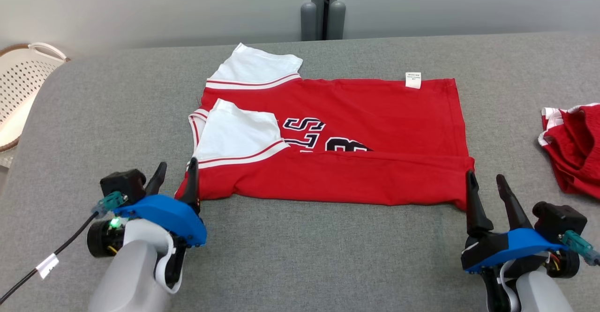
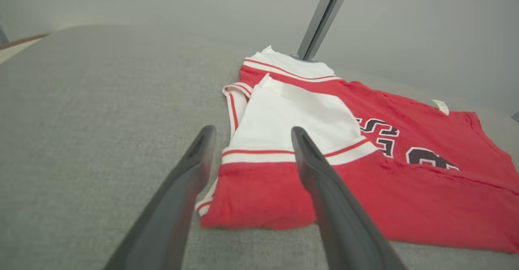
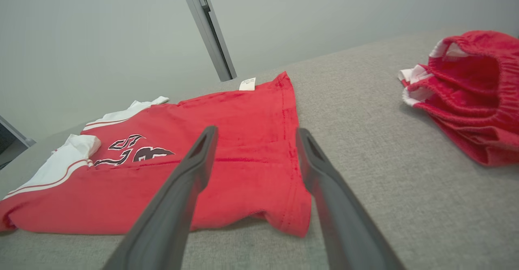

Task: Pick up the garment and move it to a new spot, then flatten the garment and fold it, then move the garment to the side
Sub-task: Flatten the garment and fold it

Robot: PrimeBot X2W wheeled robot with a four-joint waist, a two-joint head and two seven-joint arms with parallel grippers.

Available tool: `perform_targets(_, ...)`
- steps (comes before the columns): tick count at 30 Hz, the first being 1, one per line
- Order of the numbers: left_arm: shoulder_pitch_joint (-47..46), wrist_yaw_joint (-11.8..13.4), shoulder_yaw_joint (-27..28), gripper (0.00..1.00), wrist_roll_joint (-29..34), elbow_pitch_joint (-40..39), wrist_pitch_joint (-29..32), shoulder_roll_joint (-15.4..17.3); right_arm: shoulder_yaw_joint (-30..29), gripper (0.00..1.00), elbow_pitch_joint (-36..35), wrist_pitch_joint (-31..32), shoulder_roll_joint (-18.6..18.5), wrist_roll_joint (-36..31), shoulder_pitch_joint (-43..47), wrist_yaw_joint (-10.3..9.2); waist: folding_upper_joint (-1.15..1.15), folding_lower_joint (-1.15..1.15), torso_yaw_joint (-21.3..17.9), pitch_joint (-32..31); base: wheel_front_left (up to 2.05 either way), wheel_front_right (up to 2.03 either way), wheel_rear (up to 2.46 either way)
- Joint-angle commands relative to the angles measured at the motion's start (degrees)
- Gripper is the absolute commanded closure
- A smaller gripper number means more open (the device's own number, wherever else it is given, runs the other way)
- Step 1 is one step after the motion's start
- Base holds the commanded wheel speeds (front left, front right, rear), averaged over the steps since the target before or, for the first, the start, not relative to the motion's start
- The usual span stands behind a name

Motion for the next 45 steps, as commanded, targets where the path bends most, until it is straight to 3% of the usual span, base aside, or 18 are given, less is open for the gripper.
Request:
perform_targets(1,0.73,0.58,0.65,0.00,-1.16,0.92,2.16,0.39,0.20,0.00,-0.09,-0.31,-0.11,-0.59,0.88,0.03,0.01,0.01,-0.13,-0.11,0.00,0.00,0.00)
perform_targets(7,1.32,2.86,2.80,0.00,-5.42,3.51,12.19,-0.01,0.50,0.00,-0.42,0.34,-0.11,-1.37,1.52,0.03,0.01,0.01,-0.78,0.60,0.00,0.00,0.00)
perform_targets(14,0.24,5.64,5.35,0.00,-9.15,3.64,16.46,-0.79,1.20,0.00,-0.94,1.25,-0.11,-1.42,0.58,0.03,0.01,0.01,-2.52,2.22,0.00,0.00,0.00)
perform_targets(15,0.15,5.68,5.31,0.10,-9.34,3.51,16.80,-0.78,1.28,0.00,-0.78,1.52,-0.11,-1.64,0.49,0.03,0.01,0.01,-2.76,2.45,0.00,0.00,0.00)
perform_targets(16,0.14,5.55,5.44,0.28,-9.69,3.17,16.76,-0.87,1.33,0.00,-0.55,1.80,-0.10,-1.78,0.32,0.03,0.01,0.01,-2.92,2.62,0.00,0.00,0.00)
perform_targets(17,0.17,5.59,5.61,0.56,-9.94,2.97,16.66,-0.91,1.41,0.00,-0.24,2.29,-0.10,-1.75,0.11,0.03,0.01,0.01,-3.05,2.75,0.00,0.00,0.00)
perform_targets(20,0.20,5.75,5.61,0.96,-9.91,2.10,16.14,-0.63,1.98,0.00,1.51,3.70,-0.11,-1.65,-0.68,0.03,0.01,0.01,-3.33,3.08,0.00,0.00,0.00)
perform_targets(21,0.24,5.64,5.70,1.00,-9.97,1.75,15.68,-0.51,2.09,0.00,2.34,4.16,-0.12,-1.92,-1.15,0.03,0.01,0.01,-3.34,3.15,0.00,0.00,0.00)
perform_targets(29,1.01,5.00,5.51,1.00,-10.40,-0.80,13.48,-0.59,-0.79,0.00,12.19,5.87,-0.10,-4.31,-6.03,0.03,0.01,0.01,-1.71,3.56,0.00,0.00,0.00)
perform_targets(35,1.40,4.54,5.24,1.00,-10.61,-2.35,12.39,-0.82,0.22,0.00,20.30,5.52,-0.10,-4.12,-10.22,0.03,0.01,0.01,-0.59,3.96,0.00,0.00,0.00)
perform_targets(36,1.45,4.53,5.19,1.00,-10.70,-2.61,12.27,-0.86,0.65,0.24,21.57,5.64,-0.05,-4.21,-10.77,0.03,0.01,0.01,-0.48,3.98,0.00,0.00,0.00)
perform_targets(37,1.53,4.34,5.17,1.00,-10.78,-2.86,12.07,-0.88,1.03,0.59,22.65,5.53,-0.03,-4.07,-11.27,0.03,0.01,0.01,-0.39,3.96,0.00,0.00,0.00)
perform_targets(38,1.64,4.17,5.11,1.00,-10.81,-3.18,11.88,-0.88,1.48,0.76,23.63,5.34,0.00,-3.73,-11.75,0.03,0.01,0.01,-0.33,3.90,0.00,0.00,0.00)
perform_targets(39,1.77,4.04,5.11,1.00,-10.92,-3.49,11.66,-0.86,1.88,0.99,24.50,5.13,0.01,-3.52,-12.24,0.04,0.01,0.01,-0.30,3.78,0.00,0.00,0.00)
perform_targets(45,3.51,3.26,4.59,1.00,-10.80,-5.86,10.48,-0.90,0.93,1.00,25.72,3.74,-0.18,-3.55,-13.67,0.03,0.01,0.01,-0.34,2.43,0.00,0.00,0.00)
